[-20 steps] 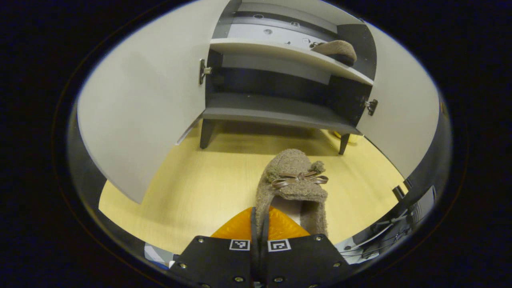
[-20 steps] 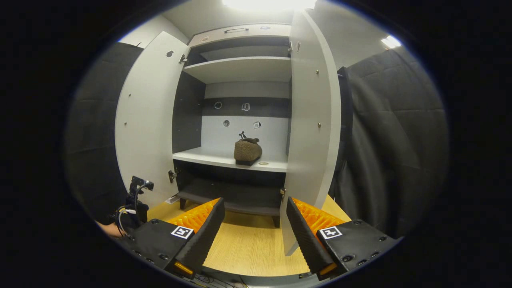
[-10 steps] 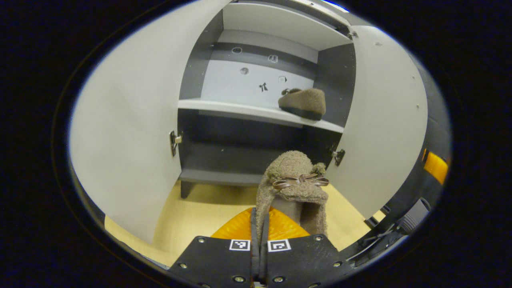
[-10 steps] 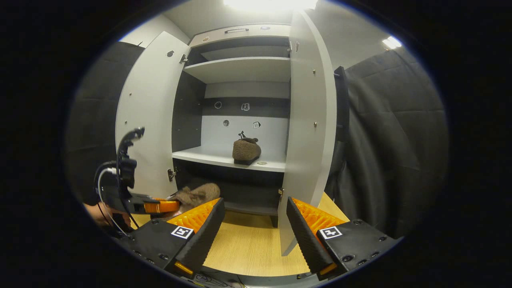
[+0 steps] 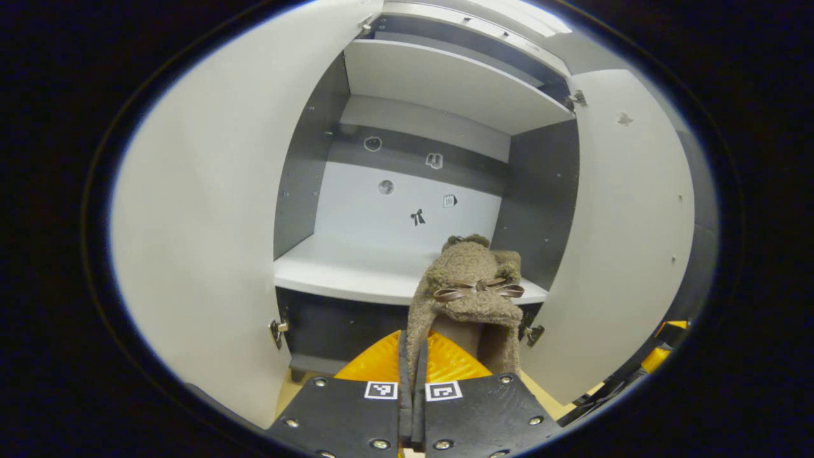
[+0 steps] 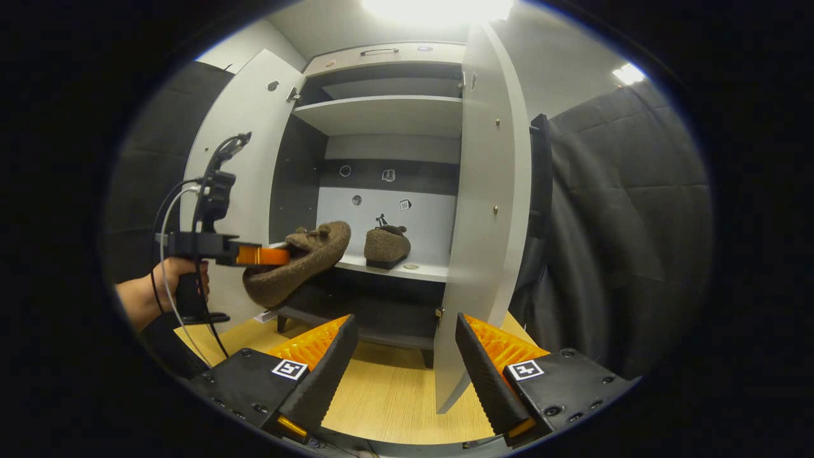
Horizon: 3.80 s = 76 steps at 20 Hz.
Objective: Grab one shoe with the right hand and put it into the shoe cabinet, grab the other shoe with the left hand and put it into the shoe cabinet; then close the right door with the right hand and the left door with the left hand.
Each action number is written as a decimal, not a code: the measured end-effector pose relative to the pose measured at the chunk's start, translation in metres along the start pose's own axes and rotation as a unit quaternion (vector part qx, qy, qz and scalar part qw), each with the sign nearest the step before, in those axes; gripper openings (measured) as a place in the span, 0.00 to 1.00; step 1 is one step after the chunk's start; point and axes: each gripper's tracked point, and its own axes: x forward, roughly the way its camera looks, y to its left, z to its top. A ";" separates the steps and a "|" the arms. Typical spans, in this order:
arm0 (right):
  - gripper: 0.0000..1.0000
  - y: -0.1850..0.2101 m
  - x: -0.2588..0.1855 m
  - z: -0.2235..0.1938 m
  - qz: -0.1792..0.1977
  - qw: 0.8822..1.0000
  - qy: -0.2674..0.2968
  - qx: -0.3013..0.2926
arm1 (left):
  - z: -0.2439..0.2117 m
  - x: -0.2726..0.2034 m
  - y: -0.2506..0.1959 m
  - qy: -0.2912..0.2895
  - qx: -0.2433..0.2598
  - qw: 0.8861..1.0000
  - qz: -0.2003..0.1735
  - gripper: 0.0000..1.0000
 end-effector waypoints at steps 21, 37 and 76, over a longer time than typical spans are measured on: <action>0.97 -0.023 0.014 -0.030 -0.024 0.999 0.022 0.015 | 0.063 0.200 0.054 0.062 -0.026 0.994 0.089 0.01; 0.98 -0.013 -0.008 -0.004 -0.006 0.999 -0.014 0.049 | 0.112 0.069 0.004 -0.003 0.097 0.993 0.073 0.98; 0.98 -0.203 -0.035 0.100 -0.219 0.973 -0.040 0.061 | 0.080 -0.221 0.058 -0.063 0.095 0.990 0.088 0.97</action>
